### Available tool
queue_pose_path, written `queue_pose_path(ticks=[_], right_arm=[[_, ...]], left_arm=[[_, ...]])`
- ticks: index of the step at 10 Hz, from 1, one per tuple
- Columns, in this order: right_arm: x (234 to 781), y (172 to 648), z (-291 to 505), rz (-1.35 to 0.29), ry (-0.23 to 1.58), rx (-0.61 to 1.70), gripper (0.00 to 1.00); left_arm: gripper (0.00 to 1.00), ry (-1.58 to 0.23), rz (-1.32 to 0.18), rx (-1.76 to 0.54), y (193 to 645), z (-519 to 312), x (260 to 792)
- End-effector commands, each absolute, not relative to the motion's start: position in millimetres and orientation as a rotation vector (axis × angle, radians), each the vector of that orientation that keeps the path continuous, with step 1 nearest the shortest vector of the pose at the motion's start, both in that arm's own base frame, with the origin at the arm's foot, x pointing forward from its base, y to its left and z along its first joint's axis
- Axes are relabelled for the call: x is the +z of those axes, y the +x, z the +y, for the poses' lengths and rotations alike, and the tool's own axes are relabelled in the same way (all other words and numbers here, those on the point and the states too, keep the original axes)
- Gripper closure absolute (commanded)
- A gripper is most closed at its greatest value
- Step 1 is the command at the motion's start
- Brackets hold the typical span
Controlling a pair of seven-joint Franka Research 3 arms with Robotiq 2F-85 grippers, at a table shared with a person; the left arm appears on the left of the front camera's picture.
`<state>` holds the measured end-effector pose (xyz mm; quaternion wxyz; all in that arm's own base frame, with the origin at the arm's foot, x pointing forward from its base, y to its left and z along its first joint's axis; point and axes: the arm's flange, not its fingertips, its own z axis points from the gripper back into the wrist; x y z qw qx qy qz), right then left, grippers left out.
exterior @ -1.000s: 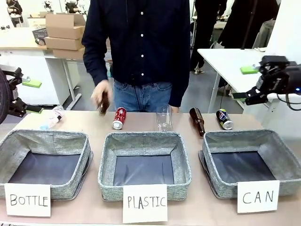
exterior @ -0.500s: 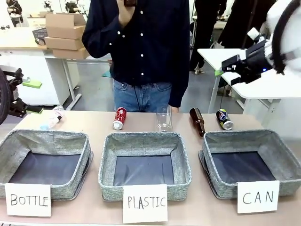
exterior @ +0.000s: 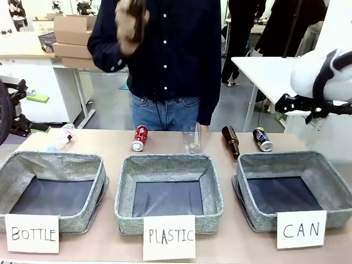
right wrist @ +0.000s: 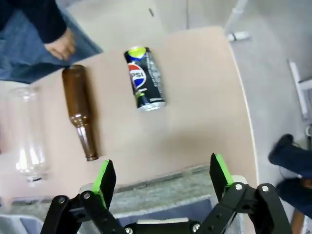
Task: Sort the can waste into the basket.
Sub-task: Pick up the can waste from the table and place it in the right Fabric basket.
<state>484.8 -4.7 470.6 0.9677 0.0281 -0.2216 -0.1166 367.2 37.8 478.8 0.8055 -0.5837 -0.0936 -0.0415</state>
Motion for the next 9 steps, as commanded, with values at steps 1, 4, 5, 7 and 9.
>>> queue_pose_path(ticks=[1, 4, 5, 7, 9], right_arm=[[472.9, 499.4, 14.0, -0.570, 0.170, -0.143, 0.00], [460.3, 520.3, 8.9, -0.440, 0.068, -0.249, 0.00], [442.5, 551.4, 14.3, -0.395, 0.071, -0.253, 0.00], [407.7, 594.0, 21.1, -0.274, 0.061, -0.271, 0.00], [374.9, 625.7, 22.0, -0.224, 0.045, -0.279, 0.00]], left_arm=[[0.00, -1.255, -0.207, -0.115, 367.9, 38.5, 480.1], [0.00, -1.255, -0.207, -0.115, 367.9, 38.5, 480.1], [0.00, -1.255, -0.207, -0.115, 367.9, 38.5, 480.1], [0.00, -1.255, -0.207, -0.115, 367.9, 38.5, 480.1], [0.00, -1.255, -0.207, -0.115, 367.9, 38.5, 480.1]])
